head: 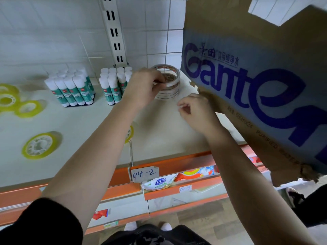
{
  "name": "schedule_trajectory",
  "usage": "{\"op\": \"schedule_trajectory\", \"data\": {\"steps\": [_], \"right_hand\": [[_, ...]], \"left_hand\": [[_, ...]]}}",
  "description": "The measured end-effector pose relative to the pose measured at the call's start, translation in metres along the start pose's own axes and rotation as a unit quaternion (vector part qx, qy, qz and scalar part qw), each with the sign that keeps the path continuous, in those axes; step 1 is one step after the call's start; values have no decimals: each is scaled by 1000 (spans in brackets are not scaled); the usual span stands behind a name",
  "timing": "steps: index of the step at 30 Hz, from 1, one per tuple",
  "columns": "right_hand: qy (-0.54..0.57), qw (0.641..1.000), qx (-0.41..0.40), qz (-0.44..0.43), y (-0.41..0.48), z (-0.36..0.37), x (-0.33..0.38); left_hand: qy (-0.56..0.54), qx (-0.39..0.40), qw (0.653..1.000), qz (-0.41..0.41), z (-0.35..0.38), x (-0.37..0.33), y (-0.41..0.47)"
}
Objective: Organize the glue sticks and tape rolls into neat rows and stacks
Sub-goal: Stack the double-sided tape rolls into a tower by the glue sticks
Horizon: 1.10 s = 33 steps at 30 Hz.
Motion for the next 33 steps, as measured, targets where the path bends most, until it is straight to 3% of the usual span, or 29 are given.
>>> {"op": "schedule_trajectory", "data": {"steps": [21, 33], "right_hand": [[26, 1000, -4, 17, -4, 3, -6], [29, 999, -2, 19, -4, 2, -5]], "left_hand": [[4, -8, 1000, -15, 14, 2, 4], [25, 37, 998, -36, 24, 5, 9]]}}
Point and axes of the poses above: each hand's wrist, its own y-axis towards the middle knuckle, its own z-axis out of the palm, x = y × z, the point moved 10 cm from there along y, towards the middle knuckle, and after that the axes turned 14 degrees about -z, right-handed, at the moved point
